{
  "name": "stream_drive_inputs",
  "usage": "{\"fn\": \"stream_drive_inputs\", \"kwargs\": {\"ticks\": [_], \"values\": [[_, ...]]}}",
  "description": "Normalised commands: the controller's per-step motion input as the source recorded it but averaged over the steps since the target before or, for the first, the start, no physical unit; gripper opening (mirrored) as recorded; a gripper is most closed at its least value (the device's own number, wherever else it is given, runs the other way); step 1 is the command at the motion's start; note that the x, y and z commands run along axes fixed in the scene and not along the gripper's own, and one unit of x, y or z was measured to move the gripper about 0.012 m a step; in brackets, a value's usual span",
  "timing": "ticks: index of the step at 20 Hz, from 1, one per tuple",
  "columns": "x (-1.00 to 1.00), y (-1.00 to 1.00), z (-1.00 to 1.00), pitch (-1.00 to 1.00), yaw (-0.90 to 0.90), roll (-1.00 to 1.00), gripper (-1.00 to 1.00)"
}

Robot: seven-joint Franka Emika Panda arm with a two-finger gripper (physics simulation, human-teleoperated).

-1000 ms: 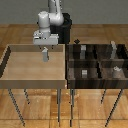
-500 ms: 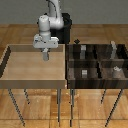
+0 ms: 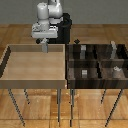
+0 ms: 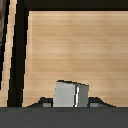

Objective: Place the milk carton into the appropriate compartment.

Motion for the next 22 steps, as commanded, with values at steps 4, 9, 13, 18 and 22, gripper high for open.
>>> {"fn": "stream_drive_inputs", "kwargs": {"ticks": [4,9,13,18,22], "values": [[0.0,0.25,0.75,0.0,0.0,0.0,-1.0],[0.0,0.8,0.0,0.0,0.0,0.0,-1.0],[0.0,1.0,0.0,0.0,0.0,0.0,-1.0],[0.0,1.0,0.0,0.0,0.0,0.0,-1.0],[0.0,1.0,0.0,0.0,0.0,0.0,-1.0]]}}
